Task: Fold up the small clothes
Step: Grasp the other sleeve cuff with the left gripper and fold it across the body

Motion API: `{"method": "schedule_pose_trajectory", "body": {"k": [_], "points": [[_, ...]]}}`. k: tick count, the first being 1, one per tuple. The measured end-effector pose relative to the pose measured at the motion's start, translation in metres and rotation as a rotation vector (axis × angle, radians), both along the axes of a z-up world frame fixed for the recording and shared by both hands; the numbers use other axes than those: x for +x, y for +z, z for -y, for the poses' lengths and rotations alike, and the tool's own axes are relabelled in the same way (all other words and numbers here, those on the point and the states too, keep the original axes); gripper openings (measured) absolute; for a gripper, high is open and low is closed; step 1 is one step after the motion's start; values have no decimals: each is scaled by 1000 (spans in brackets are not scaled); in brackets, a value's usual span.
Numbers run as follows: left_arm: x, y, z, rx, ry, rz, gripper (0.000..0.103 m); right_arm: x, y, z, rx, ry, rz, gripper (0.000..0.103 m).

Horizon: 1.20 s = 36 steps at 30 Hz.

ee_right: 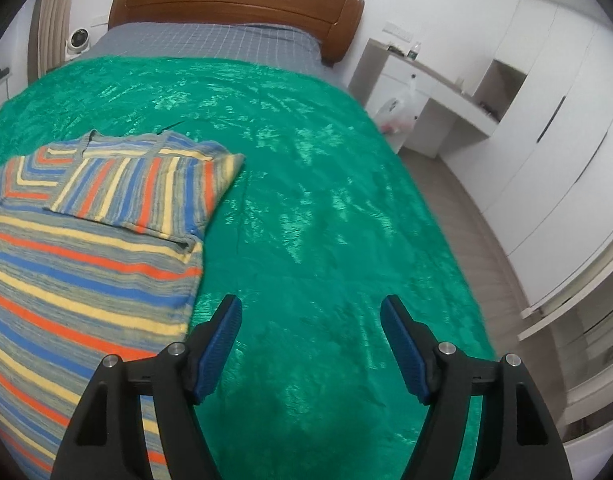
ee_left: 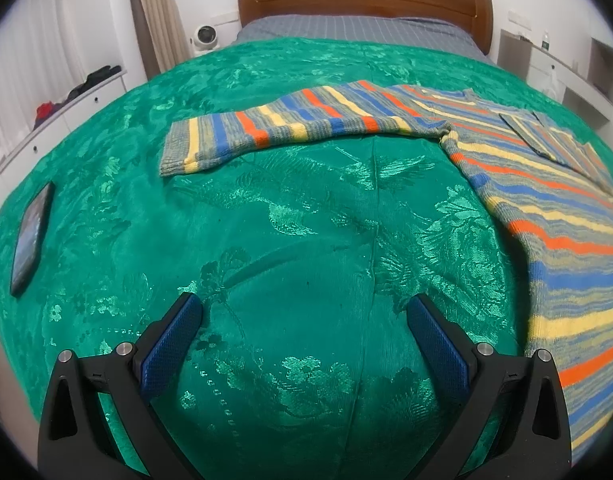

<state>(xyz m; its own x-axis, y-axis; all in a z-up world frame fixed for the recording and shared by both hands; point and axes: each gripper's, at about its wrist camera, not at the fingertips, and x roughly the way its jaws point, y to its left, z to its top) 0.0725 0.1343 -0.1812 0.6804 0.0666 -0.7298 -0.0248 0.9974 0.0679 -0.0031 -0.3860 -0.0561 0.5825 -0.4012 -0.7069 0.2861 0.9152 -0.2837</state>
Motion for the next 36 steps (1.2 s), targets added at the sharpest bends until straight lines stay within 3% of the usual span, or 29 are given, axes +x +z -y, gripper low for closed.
{"method": "schedule_pose_trajectory", "body": {"k": [10, 30, 33, 36], "points": [[-1, 0, -4, -29, -12, -10, 103, -19, 10, -14, -45, -22, 28, 72], [-3, 0, 1, 1, -22, -15, 103, -28, 34, -49, -82, 36, 77, 72], [-1, 3, -1, -24, -20, -47, 103, -28, 31, -51, -52, 51, 73, 72], [1, 20, -16, -154, -36, -86, 103, -31, 25, -54, -20, 85, 62, 72]]}}
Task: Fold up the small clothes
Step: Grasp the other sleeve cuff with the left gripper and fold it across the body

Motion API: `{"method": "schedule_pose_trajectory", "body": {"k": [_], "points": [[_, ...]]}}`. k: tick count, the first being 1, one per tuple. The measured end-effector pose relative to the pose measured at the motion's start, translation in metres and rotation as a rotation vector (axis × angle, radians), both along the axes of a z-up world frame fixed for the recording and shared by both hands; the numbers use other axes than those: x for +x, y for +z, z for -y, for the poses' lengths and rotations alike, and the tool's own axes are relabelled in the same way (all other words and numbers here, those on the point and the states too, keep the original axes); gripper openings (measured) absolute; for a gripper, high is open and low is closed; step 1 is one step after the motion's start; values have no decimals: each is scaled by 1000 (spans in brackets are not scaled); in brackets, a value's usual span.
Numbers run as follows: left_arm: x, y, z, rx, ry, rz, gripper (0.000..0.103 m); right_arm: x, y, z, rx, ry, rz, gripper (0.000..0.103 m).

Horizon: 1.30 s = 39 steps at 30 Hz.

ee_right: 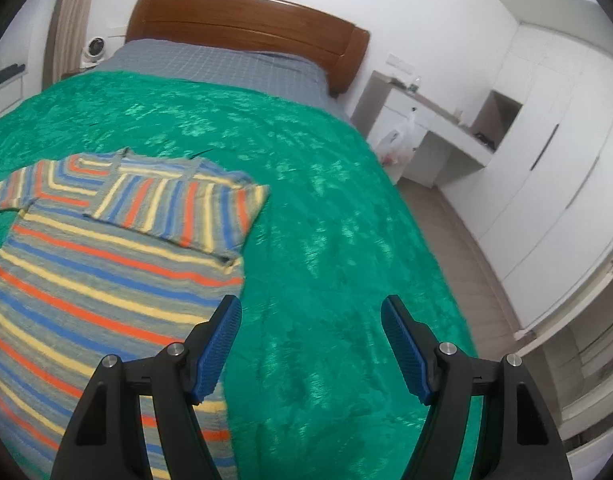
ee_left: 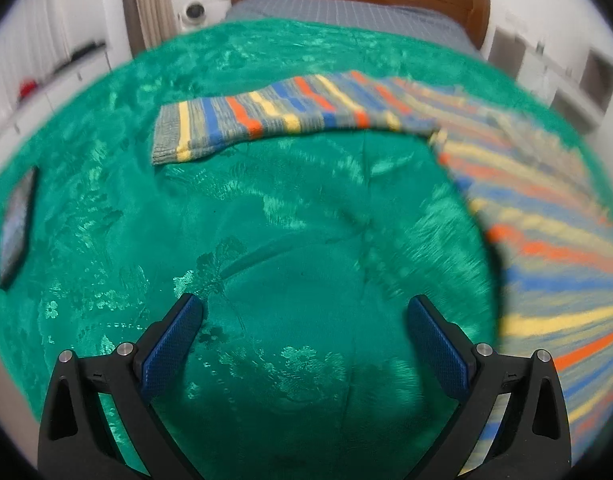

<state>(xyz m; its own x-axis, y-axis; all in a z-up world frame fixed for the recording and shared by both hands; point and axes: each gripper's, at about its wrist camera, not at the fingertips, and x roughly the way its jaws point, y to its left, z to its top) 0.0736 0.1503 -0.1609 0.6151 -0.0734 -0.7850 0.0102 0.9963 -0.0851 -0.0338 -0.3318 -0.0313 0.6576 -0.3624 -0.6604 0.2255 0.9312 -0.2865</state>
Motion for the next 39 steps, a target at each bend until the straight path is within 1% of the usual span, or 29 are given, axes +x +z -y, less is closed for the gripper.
{"method": "schedule_pose_trajectory", "body": {"k": [1, 3, 5, 6, 7, 9, 11, 13, 14, 15, 17, 18, 20, 21, 22, 24, 25, 26, 27, 30, 31, 32, 34, 35, 36, 37, 38, 39], "points": [[2, 11, -13, -75, 7, 9, 103, -1, -3, -3, 1, 12, -6, 72], [11, 30, -36, -143, 43, 30, 103, -4, -11, -9, 12, 39, -21, 73], [35, 51, -69, -185, 107, 55, 103, -5, -21, -15, 38, 69, -42, 73], [44, 55, -78, -189, 132, 57, 103, -5, -26, -19, 47, 81, -54, 73], [62, 59, -94, -197, 168, 46, 103, -5, -30, -22, 51, 87, -61, 73], [93, 54, -114, -216, 215, -4, 102, -6, -36, -29, 62, 105, -75, 73], [121, 40, -129, -241, 264, -77, 101, -7, -41, -36, 70, 119, -89, 73], [139, 20, -134, -273, 299, -146, 95, -10, -43, -41, 74, 128, -97, 73], [144, 14, -135, -279, 308, -171, 73, -11, -44, -42, 75, 131, -101, 73], [148, 8, -131, -277, 309, -194, 43, -12, -45, -43, 77, 133, -105, 73], [154, 11, -119, -232, 273, -199, 4, -13, -46, -42, 79, 134, -111, 73], [156, 18, -110, -211, 250, -196, 3, -14, -47, -41, 82, 134, -112, 73], [162, 51, -82, -144, 180, -154, 3, -16, -45, -37, 92, 133, -105, 73], [165, 65, -70, -126, 151, -135, 3, -18, -44, -35, 96, 131, -97, 73], [168, 91, -45, -95, 95, -95, 3, -20, -44, -33, 101, 129, -88, 73], [171, 129, -2, -74, -10, -39, 3, -22, -43, -28, 111, 122, -76, 73], [172, 153, 32, -66, -87, -3, 3, -23, -43, -25, 120, 117, -70, 73], [171, 168, 58, -60, -142, 20, 3, -23, -43, -22, 128, 113, -67, 73], [170, 185, 97, -51, -221, 46, 3, -24, -44, -18, 138, 107, -65, 73], [166, 202, 175, -48, -378, 66, 3, -27, -49, -7, 169, 81, -63, 73], [166, 202, 207, -48, -436, 60, 3, -28, -50, -3, 177, 71, -63, 73], [166, 198, 228, -44, -467, 55, 3, -30, -52, 0, 181, 63, -63, 73], [162, 179, 275, -22, -544, 23, 8, -35, -56, 9, 185, 41, -67, 73], [165, 165, 294, -24, -575, -18, 24, -36, -58, 13, 187, 35, -68, 73], [166, 151, 308, -32, -596, -64, 57, -38, -61, 18, 194, 22, -72, 73], [165, 135, 319, -44, -602, -109, 68, -40, -62, 22, 198, 15, -73, 73], [165, 129, 320, -62, -598, -110, 73, -41, -64, 26, 202, 5, -75, 73], [162, 126, 316, -87, -591, -102, 74, -44, -65, 31, 207, -7, -75, 73]]}}
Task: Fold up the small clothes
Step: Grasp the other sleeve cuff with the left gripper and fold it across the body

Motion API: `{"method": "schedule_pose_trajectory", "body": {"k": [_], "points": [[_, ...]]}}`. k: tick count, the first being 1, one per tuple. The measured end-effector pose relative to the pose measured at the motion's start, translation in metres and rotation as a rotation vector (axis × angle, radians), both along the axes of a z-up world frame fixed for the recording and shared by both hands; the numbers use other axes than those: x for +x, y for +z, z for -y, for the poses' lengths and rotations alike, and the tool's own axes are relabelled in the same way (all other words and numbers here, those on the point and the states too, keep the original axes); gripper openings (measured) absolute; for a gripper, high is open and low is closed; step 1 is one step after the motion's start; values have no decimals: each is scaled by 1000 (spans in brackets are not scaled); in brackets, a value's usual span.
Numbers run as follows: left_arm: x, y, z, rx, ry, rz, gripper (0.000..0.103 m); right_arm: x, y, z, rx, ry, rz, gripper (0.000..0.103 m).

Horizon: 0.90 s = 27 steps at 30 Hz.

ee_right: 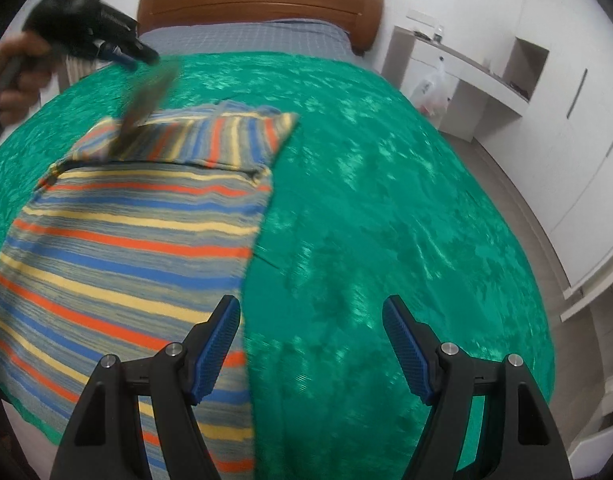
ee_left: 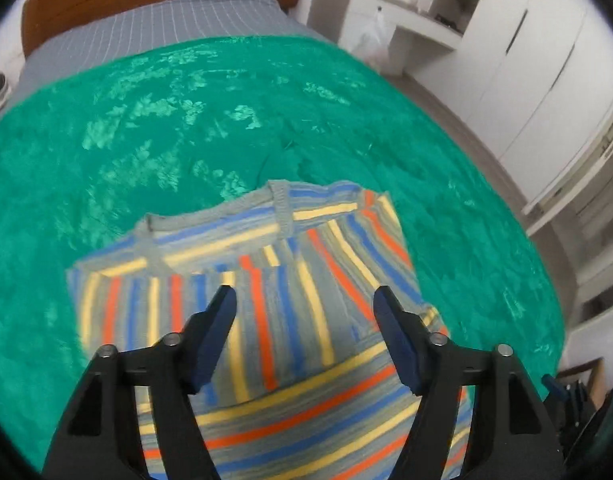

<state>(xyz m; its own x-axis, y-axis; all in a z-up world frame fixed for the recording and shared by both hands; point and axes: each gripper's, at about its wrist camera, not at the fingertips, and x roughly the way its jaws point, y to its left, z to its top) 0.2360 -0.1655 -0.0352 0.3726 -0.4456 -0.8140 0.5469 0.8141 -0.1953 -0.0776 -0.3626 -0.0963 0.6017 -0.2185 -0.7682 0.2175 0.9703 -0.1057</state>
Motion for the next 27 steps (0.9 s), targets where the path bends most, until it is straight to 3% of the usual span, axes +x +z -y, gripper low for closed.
{"method": "schedule_pose_trajectory", "body": {"k": [3, 6, 9, 14, 16, 17, 20, 24, 27], "points": [[18, -4, -39, -48, 84, -16, 74, -8, -2, 14, 21, -38, 9, 73], [40, -13, -94, 14, 244, -13, 73, -9, -8, 23, 41, -56, 0, 73], [56, -39, -146, 85, 379, -66, 71, -4, -12, 24, 53, -54, -11, 73], [69, -87, -170, 68, 388, -237, 69, 2, -13, 12, 36, -24, -7, 73], [67, -98, -167, 43, 355, -256, 14, 3, -12, 6, 26, -11, -9, 73], [66, -98, -167, 39, 349, -260, 4, 4, -11, 4, 22, -5, -11, 73], [59, -90, -178, 43, 408, -192, 4, 5, -9, 2, 11, -2, -11, 73], [60, -107, -187, 49, 451, -194, 5, 13, -9, -1, 4, 20, -21, 73], [58, -109, -186, 56, 468, -184, 13, 26, -6, -8, -5, 44, -44, 73]]}}
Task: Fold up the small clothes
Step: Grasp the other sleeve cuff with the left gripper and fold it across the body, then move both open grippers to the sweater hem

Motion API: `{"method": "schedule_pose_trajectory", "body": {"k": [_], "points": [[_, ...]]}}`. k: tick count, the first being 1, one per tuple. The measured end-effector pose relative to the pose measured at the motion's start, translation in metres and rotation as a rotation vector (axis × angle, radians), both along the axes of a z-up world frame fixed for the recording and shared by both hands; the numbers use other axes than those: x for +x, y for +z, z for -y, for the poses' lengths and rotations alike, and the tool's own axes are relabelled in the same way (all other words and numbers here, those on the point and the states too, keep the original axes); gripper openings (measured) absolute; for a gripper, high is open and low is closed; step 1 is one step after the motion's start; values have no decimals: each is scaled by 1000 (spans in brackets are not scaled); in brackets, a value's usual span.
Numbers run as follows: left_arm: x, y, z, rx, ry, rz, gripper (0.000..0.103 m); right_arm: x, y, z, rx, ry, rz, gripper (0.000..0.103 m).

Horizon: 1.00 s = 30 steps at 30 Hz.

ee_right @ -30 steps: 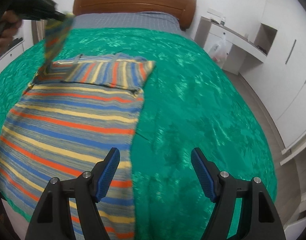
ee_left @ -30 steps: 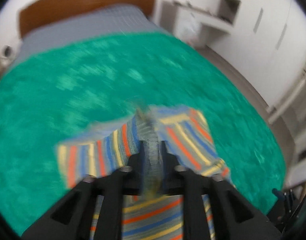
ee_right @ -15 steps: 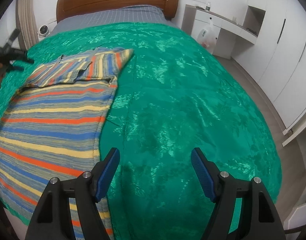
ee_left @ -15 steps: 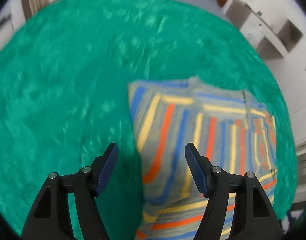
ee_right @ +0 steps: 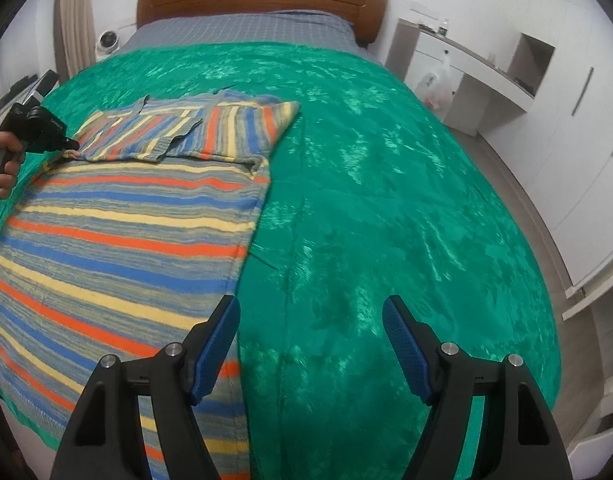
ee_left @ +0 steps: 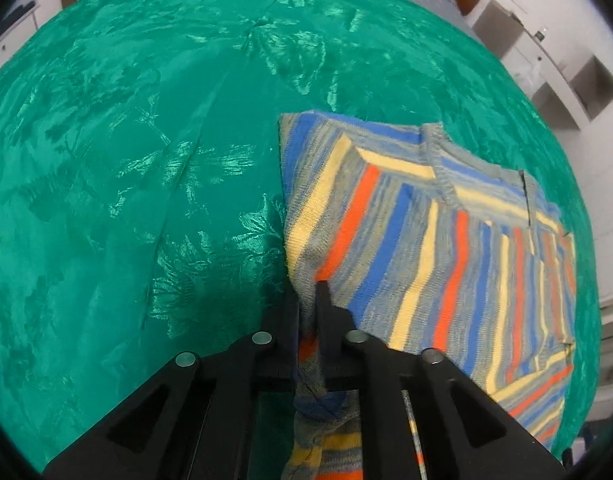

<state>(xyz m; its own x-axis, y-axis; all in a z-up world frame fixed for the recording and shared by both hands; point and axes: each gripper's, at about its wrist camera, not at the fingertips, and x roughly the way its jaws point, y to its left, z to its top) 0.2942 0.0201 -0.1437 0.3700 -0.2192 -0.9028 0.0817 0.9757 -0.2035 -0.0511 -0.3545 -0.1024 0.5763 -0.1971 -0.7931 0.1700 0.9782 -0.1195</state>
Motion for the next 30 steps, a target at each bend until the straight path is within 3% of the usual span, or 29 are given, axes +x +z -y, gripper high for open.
{"method": "schedule_pose_trajectory", "body": {"k": [1, 3, 5, 6, 9, 15, 30], "points": [[-3, 3, 1, 12, -3, 7, 17, 4, 2, -3, -1, 9, -7, 73], [-13, 12, 2, 62, -12, 37, 56, 12, 10, -10, -22, 24, -12, 73], [-30, 27, 0, 103, -37, 104, 74, 14, 18, -14, -37, 25, -6, 74], [-40, 34, -1, 115, -52, 131, 78, 16, 22, -16, -45, 25, -5, 78], [-78, 52, -5, 124, -100, 175, 82, 16, 32, -23, -67, 24, 2, 82], [-139, 61, -12, 95, -121, 196, 85, 13, 47, -32, -67, 29, 11, 82], [-199, 74, 5, 44, -148, 230, 85, -2, 66, -40, -64, 11, 10, 84]]}}
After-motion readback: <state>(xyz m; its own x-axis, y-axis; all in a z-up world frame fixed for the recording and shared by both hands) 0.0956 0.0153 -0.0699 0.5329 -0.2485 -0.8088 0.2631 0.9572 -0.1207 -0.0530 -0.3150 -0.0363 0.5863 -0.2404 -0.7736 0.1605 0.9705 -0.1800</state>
